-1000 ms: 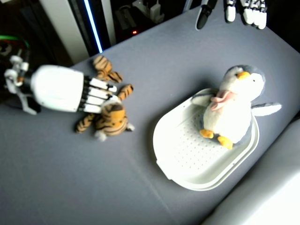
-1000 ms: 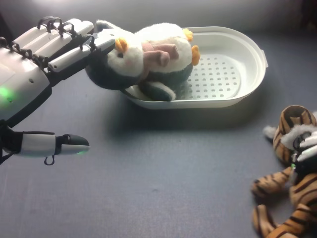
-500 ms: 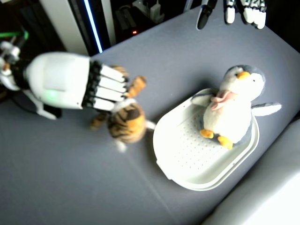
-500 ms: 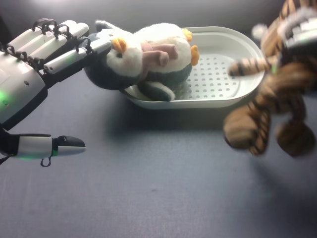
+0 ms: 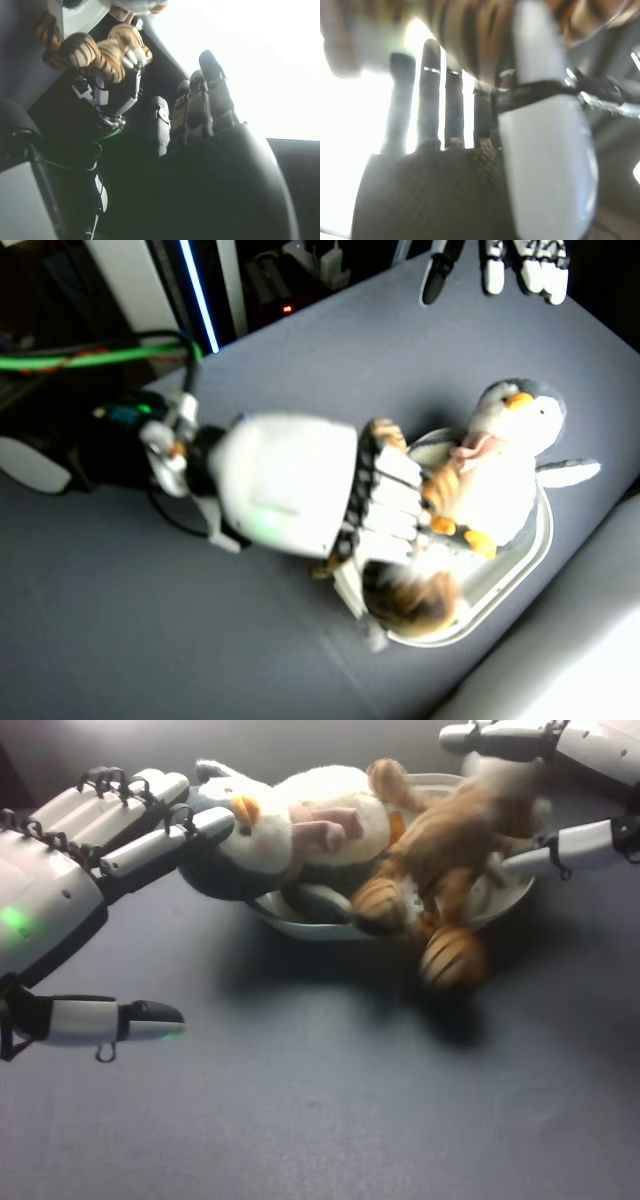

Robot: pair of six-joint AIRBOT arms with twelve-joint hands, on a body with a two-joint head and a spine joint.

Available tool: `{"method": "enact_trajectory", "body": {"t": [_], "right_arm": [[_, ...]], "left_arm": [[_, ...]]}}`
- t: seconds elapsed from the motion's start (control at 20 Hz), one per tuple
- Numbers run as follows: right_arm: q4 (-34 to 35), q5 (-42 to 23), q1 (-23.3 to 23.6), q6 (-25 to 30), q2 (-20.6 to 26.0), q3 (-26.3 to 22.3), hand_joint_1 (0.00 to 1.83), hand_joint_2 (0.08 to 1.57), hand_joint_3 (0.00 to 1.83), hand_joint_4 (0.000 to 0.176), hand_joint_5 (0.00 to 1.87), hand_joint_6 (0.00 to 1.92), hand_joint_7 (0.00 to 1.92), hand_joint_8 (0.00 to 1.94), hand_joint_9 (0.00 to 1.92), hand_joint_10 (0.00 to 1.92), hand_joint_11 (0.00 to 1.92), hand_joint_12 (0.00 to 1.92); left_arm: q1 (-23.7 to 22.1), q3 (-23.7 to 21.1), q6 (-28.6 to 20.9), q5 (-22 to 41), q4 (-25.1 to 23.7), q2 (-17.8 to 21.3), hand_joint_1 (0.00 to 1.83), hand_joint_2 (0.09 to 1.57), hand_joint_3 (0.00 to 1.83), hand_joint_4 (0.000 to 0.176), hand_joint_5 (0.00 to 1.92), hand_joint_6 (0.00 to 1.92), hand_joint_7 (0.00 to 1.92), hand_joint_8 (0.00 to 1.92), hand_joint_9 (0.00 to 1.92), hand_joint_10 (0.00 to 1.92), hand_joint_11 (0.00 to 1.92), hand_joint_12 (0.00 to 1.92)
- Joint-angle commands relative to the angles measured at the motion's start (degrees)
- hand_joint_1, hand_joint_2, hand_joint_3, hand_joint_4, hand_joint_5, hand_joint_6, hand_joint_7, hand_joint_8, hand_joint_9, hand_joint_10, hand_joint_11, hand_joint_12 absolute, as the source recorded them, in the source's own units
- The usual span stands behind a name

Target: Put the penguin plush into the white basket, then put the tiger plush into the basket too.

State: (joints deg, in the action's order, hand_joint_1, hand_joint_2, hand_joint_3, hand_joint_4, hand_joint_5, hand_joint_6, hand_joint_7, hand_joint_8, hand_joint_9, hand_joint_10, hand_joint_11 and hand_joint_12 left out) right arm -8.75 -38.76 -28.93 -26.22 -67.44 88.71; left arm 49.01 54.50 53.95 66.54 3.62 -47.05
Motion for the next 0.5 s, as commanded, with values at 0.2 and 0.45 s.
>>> {"method": "enact_trajectory", "body": {"t": [0.2,0.45], "right_arm": [[1.44,-12.08,-0.67,1.94,2.28,-3.98,0.83,0.95,0.01,0.176,0.00,0.00,0.00,0.00,0.00,0.00,0.00,0.00],[8.18,-34.11,-15.20,3.33,10.13,-15.26,0.83,1.07,0.01,0.176,0.00,0.00,0.00,0.00,0.00,0.00,0.00,0.00]], "left_arm": [[0.36,-0.14,-0.70,8.55,0.99,0.40,0.90,0.82,0.00,0.135,0.09,0.00,0.06,0.00,0.07,0.00,0.00,0.62],[4.69,-1.20,-2.50,15.63,4.27,0.53,0.88,0.87,0.01,0.155,0.01,0.00,0.01,0.00,0.01,0.00,0.00,0.33]]}}
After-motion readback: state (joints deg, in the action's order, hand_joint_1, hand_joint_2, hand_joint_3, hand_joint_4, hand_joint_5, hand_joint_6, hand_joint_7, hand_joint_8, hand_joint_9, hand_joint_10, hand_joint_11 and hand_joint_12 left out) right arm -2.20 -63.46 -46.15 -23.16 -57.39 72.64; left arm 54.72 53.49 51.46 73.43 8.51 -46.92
